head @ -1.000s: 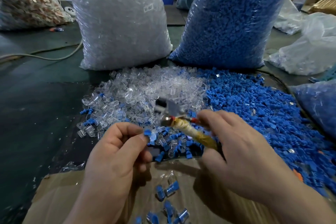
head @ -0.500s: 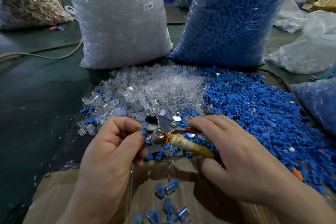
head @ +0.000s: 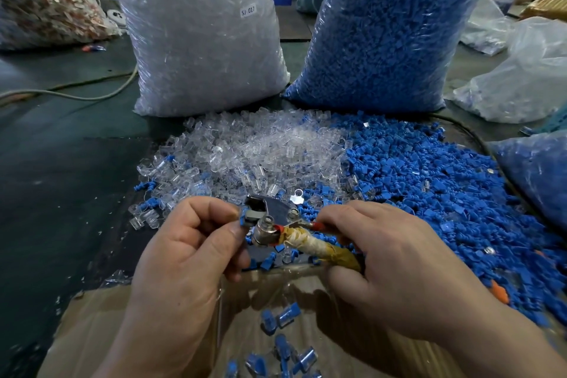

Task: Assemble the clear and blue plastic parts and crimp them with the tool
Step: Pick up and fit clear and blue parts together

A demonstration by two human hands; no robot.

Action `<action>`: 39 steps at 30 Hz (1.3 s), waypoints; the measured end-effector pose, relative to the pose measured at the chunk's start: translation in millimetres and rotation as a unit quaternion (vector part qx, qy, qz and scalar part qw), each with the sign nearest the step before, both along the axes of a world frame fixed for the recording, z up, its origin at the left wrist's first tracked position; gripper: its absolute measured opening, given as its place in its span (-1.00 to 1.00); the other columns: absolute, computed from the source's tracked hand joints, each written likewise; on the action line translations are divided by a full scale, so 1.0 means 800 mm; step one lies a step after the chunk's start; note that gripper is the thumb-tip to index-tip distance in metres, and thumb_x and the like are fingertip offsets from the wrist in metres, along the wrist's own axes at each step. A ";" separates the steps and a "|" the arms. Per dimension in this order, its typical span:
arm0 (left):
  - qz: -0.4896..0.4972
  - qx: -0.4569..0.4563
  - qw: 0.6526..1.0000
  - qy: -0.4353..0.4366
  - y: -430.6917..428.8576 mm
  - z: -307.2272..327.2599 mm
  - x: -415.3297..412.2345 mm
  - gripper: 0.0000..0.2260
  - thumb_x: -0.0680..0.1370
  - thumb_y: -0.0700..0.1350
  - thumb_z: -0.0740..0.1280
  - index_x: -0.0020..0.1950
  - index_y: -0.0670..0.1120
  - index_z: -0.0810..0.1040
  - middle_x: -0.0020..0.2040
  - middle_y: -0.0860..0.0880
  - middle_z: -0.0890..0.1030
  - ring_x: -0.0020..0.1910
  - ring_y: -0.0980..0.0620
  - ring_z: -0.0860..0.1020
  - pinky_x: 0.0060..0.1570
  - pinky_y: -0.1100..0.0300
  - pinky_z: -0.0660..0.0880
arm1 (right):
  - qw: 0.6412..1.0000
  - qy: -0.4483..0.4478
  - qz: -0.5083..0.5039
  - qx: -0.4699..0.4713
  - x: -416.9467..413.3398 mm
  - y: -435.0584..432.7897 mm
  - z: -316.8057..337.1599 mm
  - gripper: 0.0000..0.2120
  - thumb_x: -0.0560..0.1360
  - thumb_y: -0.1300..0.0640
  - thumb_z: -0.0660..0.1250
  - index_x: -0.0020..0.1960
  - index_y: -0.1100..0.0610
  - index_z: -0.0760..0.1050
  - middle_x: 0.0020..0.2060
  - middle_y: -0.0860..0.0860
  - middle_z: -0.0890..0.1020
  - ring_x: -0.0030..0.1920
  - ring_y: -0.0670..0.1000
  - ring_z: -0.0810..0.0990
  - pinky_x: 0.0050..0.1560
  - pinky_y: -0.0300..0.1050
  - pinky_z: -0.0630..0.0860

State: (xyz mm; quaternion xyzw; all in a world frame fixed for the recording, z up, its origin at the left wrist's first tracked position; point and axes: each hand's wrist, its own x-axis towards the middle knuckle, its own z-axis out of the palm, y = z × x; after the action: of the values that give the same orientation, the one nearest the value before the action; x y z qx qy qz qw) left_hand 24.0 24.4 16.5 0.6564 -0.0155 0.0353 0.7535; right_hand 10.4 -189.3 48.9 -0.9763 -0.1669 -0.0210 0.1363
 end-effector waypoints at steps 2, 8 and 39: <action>0.009 0.006 1.000 -0.002 -0.001 -0.002 0.000 -0.83 0.43 -0.20 0.49 -0.21 0.08 0.62 -0.30 -0.10 0.63 -0.43 0.05 0.56 -0.51 0.26 0.48 | 1.000 0.011 -0.005 0.014 -0.002 -0.002 -0.001 -0.59 0.35 -0.24 0.12 0.17 -0.20 0.40 -0.13 -0.25 0.50 -0.10 -0.16 0.44 -0.09 -0.26 0.38; 0.034 0.098 0.994 0.046 0.000 -0.017 0.004 -0.72 0.57 -0.26 0.35 -0.19 0.11 0.61 -0.41 -0.03 0.60 -0.45 0.07 0.54 -0.46 0.24 0.49 | 0.999 -0.016 -0.048 0.003 -0.001 0.001 -0.008 -0.45 0.32 -0.29 0.07 0.27 -0.18 0.37 0.00 -0.24 0.48 0.03 -0.11 0.41 0.07 -0.17 0.38; -0.010 0.308 0.948 -0.080 -0.020 -0.001 -0.024 -0.84 0.44 0.04 0.41 -0.06 0.32 0.59 -0.30 0.23 0.65 -0.29 0.25 0.61 -0.33 0.52 0.44 | 0.984 -0.161 0.034 0.073 -0.006 0.034 -0.019 -0.92 0.45 0.11 0.41 -0.11 0.10 0.56 -0.25 -0.01 0.57 -0.23 0.08 0.56 -0.22 0.00 0.51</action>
State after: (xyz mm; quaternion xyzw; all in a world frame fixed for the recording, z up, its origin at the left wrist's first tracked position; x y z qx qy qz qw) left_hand 5.1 8.7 15.6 0.8515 -0.0920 0.0735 0.5109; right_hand 6.0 -162.2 33.7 -0.9411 -0.2182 -0.1858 0.1793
